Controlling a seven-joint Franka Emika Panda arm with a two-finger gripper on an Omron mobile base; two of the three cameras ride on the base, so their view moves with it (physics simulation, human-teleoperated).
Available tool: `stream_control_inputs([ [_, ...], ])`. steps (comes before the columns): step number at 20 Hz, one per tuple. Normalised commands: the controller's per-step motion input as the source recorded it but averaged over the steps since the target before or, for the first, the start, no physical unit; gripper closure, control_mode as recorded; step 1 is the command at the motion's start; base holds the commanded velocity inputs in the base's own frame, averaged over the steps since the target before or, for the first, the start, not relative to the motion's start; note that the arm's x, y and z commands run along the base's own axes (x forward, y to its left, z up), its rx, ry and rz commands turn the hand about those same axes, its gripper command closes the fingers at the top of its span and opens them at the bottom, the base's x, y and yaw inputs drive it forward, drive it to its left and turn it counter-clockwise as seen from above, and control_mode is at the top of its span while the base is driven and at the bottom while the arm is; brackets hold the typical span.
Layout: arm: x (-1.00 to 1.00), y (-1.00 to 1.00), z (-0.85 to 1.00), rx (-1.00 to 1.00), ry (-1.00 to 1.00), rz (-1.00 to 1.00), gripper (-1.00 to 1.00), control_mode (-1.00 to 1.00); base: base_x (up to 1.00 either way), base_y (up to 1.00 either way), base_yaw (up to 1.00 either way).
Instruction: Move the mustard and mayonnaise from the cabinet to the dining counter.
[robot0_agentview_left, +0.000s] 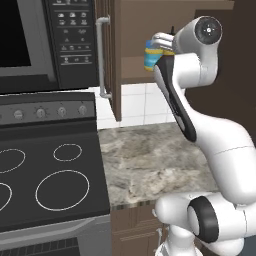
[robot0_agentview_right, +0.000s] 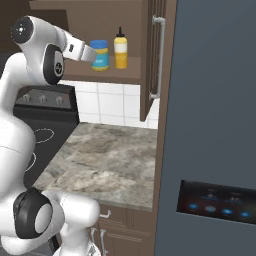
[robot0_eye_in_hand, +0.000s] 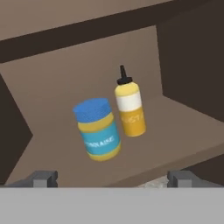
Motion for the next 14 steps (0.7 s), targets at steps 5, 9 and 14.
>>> stream_control_inputs([
  [5, 0.25, 0.0, 0.01, -0.06, 0.11, 0.0, -1.0, -1.0, 0.0, 0.0, 0.0],
  [9, 0.28, -0.01, 0.0, -0.06, 0.08, 0.0, -1.0, -1.0, 0.0, 0.0, 0.0],
  [14, 0.38, 0.0, 0.0, 0.0, 0.09, 0.03, -1.0, -1.0, 0.0, 0.0, 0.0],
])
